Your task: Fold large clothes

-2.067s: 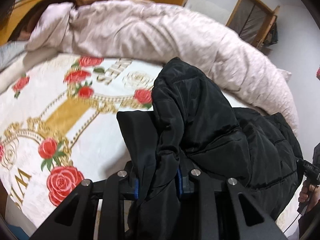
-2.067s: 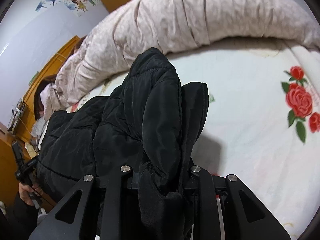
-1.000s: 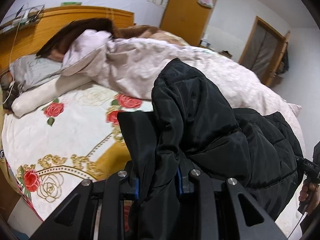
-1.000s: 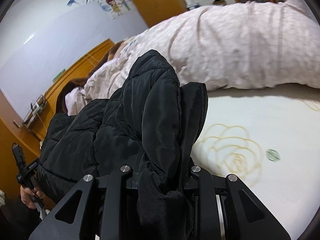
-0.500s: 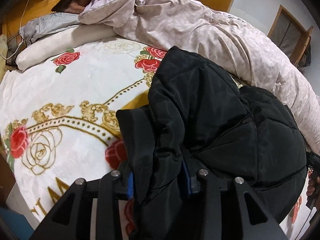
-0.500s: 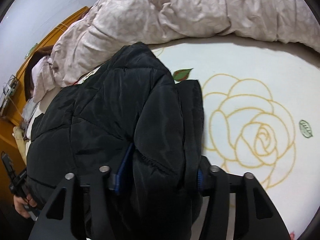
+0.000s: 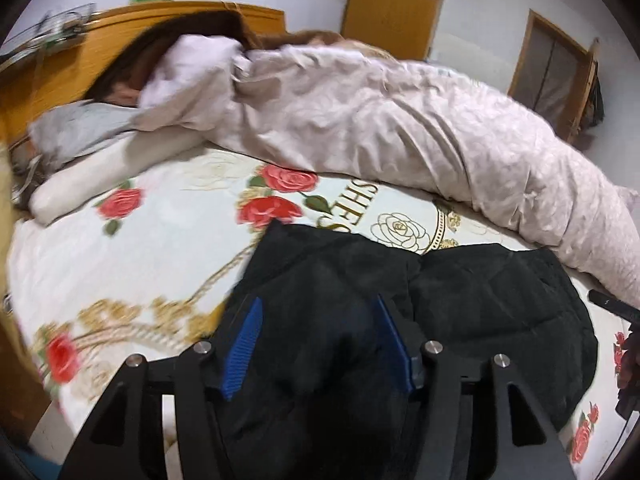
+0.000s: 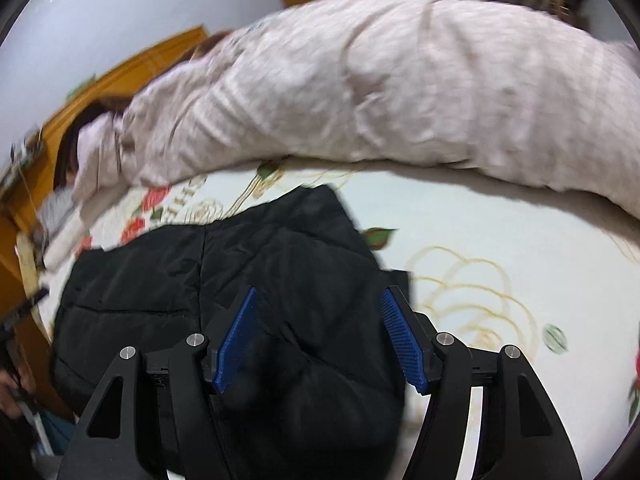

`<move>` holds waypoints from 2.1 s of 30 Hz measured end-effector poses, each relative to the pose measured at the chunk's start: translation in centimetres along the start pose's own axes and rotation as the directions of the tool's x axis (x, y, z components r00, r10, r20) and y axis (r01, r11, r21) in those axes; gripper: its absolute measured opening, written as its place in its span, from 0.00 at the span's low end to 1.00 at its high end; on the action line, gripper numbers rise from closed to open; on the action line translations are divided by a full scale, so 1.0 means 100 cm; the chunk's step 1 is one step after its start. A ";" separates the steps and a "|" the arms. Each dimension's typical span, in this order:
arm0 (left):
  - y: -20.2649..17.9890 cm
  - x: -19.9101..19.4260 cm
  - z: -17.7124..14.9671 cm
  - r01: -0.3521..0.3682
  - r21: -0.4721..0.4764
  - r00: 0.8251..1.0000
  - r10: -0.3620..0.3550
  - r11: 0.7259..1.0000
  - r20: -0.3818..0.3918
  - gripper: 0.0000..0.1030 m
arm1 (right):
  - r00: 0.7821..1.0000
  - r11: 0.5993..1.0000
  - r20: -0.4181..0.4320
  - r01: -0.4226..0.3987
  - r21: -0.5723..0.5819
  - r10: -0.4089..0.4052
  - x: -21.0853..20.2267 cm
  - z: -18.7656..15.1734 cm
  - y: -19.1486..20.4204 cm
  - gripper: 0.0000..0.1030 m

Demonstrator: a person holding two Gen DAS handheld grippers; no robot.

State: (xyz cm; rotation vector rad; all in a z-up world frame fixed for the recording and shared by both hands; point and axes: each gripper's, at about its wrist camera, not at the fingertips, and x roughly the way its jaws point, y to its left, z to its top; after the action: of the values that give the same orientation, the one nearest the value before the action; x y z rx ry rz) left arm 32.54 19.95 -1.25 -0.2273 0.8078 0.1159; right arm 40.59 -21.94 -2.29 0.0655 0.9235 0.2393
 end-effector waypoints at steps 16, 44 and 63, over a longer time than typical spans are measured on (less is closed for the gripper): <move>-0.005 0.037 -0.015 -0.105 -0.005 0.993 0.105 0.994 -0.049 0.63 | 0.995 0.988 -0.009 0.102 -0.119 -0.103 0.023 -0.002 0.013 0.62; -0.093 -0.257 -0.177 -0.043 0.037 0.996 0.046 0.998 -0.073 0.74 | 0.992 0.990 0.107 0.084 -0.116 -0.071 -0.272 -0.233 0.072 0.62; -0.100 -0.275 -0.205 -0.054 0.073 0.993 0.061 0.996 -0.100 0.74 | 0.989 0.979 0.113 0.110 -0.171 -0.091 -0.287 -0.258 0.105 0.62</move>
State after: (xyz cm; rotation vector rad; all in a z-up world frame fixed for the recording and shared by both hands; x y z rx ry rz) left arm 1.14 4.78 6.62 -0.1448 0.9190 0.1312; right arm 1.58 -19.66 6.24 -0.1316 0.7951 0.2211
